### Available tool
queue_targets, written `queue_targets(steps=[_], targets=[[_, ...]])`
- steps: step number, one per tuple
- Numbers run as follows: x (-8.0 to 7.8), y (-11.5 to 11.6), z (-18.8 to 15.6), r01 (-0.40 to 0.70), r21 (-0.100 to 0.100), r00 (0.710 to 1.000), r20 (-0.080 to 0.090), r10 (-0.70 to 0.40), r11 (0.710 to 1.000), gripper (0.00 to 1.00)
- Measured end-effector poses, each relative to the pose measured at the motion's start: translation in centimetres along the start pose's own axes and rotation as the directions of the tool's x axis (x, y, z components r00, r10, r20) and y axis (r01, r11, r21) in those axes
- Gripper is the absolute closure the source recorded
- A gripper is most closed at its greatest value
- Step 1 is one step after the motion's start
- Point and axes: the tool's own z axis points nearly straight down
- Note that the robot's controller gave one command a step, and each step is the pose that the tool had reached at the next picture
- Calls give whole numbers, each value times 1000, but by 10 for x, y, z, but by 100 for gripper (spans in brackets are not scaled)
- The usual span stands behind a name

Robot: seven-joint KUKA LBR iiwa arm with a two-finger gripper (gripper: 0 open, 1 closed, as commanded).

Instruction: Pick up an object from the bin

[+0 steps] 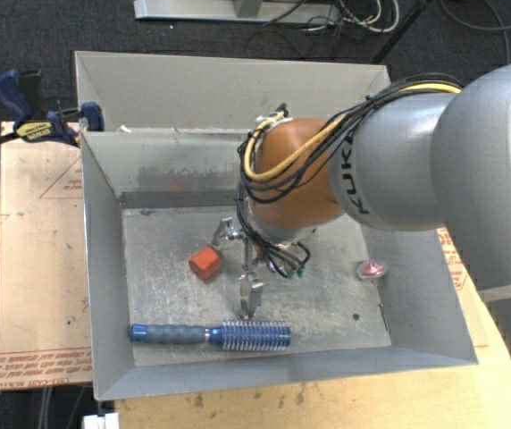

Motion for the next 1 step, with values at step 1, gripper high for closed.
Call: queue_targets(steps=[1], targets=[[-83,41,-48,-65,1,998,-10,65,998,0]])
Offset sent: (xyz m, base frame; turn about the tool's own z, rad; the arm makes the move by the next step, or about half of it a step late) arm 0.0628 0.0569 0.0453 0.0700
